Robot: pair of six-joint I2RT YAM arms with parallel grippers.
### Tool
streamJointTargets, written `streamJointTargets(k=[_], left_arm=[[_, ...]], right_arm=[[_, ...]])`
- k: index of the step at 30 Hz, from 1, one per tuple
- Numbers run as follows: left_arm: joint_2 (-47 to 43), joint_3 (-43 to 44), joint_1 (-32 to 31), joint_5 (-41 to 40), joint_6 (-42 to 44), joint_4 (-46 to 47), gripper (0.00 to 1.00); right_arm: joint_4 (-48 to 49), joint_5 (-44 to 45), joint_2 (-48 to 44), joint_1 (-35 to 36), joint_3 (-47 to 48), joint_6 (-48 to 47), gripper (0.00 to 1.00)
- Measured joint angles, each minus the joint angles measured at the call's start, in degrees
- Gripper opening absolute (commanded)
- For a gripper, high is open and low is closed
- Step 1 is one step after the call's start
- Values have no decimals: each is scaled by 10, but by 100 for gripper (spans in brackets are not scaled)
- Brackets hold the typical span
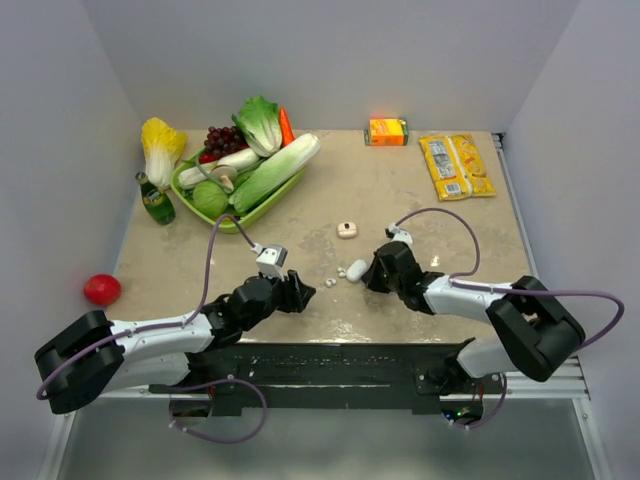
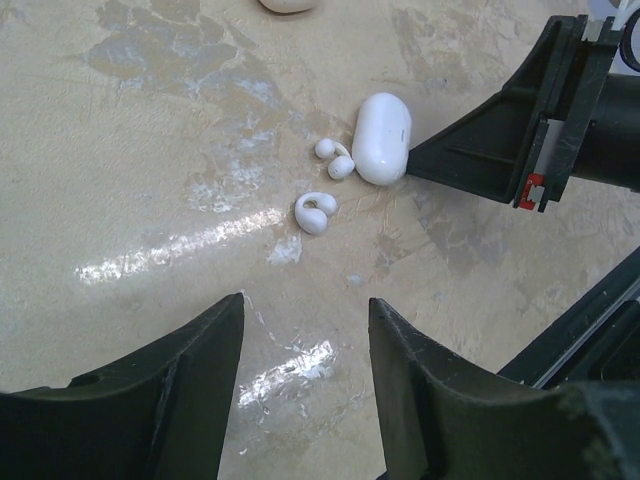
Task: Insert the wireless bluetooth earbuds into the charging case
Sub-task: Pick up the charging case at the center of the board.
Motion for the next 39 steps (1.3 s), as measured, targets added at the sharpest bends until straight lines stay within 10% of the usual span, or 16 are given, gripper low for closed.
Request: streamJointTargets(k=[16, 24, 39], left_arm=[[1, -7, 0, -25, -4, -15, 69], [4, -7, 0, -47, -14, -31, 72], [-13, -7, 0, -75, -33, -46, 69]], right_arm=[[73, -69, 97, 9, 59, 0, 21], [16, -35, -12, 12, 33, -10, 32], [-42, 76, 89, -35, 143, -45, 11]])
